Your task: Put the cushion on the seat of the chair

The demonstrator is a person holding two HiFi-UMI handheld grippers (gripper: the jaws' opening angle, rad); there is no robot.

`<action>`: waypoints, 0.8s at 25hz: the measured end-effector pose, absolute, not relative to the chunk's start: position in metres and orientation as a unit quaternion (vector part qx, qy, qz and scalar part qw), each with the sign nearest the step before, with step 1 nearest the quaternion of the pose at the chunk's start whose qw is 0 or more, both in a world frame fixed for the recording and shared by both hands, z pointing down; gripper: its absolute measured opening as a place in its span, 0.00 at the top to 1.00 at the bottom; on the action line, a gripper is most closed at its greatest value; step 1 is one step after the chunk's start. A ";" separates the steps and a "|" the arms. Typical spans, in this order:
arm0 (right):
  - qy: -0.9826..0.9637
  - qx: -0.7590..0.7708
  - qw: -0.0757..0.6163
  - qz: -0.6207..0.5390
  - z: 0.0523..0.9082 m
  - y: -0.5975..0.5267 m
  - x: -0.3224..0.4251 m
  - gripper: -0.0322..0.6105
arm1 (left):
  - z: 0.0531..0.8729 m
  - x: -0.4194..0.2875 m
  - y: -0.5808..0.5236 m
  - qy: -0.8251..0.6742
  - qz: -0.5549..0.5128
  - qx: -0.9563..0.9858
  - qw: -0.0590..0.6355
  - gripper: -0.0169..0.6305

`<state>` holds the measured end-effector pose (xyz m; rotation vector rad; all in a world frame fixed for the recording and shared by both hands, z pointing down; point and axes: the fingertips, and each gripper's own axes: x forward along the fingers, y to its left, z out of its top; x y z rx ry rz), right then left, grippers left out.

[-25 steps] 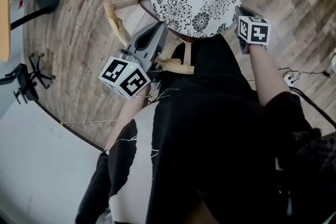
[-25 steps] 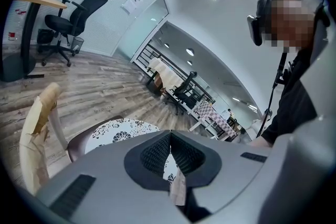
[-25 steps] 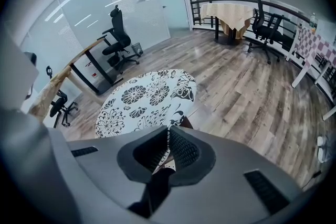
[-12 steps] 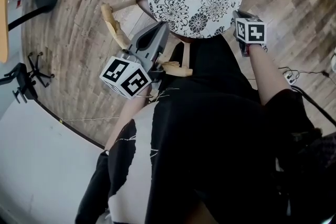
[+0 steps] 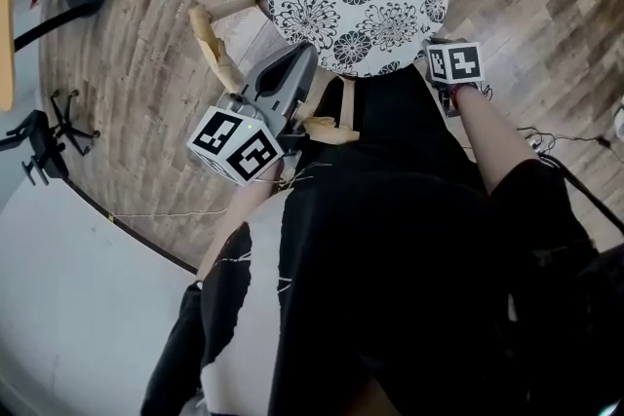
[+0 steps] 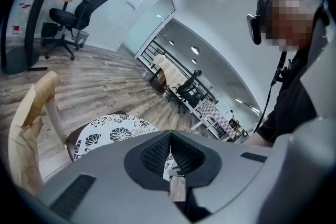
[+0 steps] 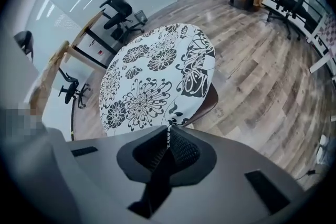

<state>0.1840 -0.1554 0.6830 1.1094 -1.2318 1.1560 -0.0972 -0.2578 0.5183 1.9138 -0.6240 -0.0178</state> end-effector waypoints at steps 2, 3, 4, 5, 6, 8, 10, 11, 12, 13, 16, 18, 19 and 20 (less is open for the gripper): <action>-0.506 0.478 0.522 0.493 0.687 -0.155 0.190 0.92 | 0.521 -0.099 -0.259 -0.266 -0.007 0.802 0.535 0.95; -0.503 0.481 0.520 0.495 0.688 -0.156 0.191 0.92 | 0.522 -0.100 -0.259 -0.267 -0.007 0.802 0.534 0.95; -0.502 0.482 0.520 0.495 0.688 -0.157 0.192 0.92 | 0.522 -0.102 -0.259 -0.268 -0.007 0.802 0.534 0.95; -0.501 0.483 0.522 0.494 0.688 -0.158 0.193 0.92 | 0.522 -0.104 -0.259 -0.270 -0.008 0.801 0.534 0.95; -0.499 0.483 0.525 0.491 0.688 -0.159 0.194 0.91 | 0.522 -0.105 -0.258 -0.271 -0.008 0.800 0.535 0.95; -0.494 0.484 0.533 0.488 0.688 -0.159 0.197 0.90 | 0.521 -0.107 -0.257 -0.276 -0.010 0.798 0.536 0.95; -0.479 0.489 0.538 0.492 0.688 -0.157 0.201 0.78 | 0.520 -0.108 -0.255 -0.280 -0.012 0.797 0.536 0.95; -0.468 0.495 0.538 0.496 0.687 -0.155 0.204 0.69 | 0.518 -0.109 -0.254 -0.281 -0.013 0.797 0.535 0.95; -0.458 0.505 0.536 0.498 0.685 -0.154 0.208 0.66 | 0.516 -0.110 -0.253 -0.282 -0.014 0.798 0.533 0.95; -0.447 0.519 0.532 0.497 0.681 -0.154 0.213 0.65 | 0.513 -0.111 -0.253 -0.282 -0.016 0.799 0.530 0.95; -0.428 0.570 0.506 0.486 0.665 -0.156 0.225 0.66 | 0.504 -0.114 -0.248 -0.283 -0.022 0.805 0.520 0.95; -0.434 0.597 0.487 0.467 0.650 -0.159 0.228 0.80 | 0.496 -0.116 -0.244 -0.284 -0.029 0.809 0.514 0.95; -0.442 0.606 0.481 0.454 0.642 -0.162 0.228 0.88 | 0.492 -0.117 -0.242 -0.283 -0.033 0.811 0.511 0.95; -0.452 0.612 0.475 0.442 0.634 -0.166 0.227 0.89 | 0.488 -0.117 -0.240 -0.283 -0.038 0.814 0.506 0.95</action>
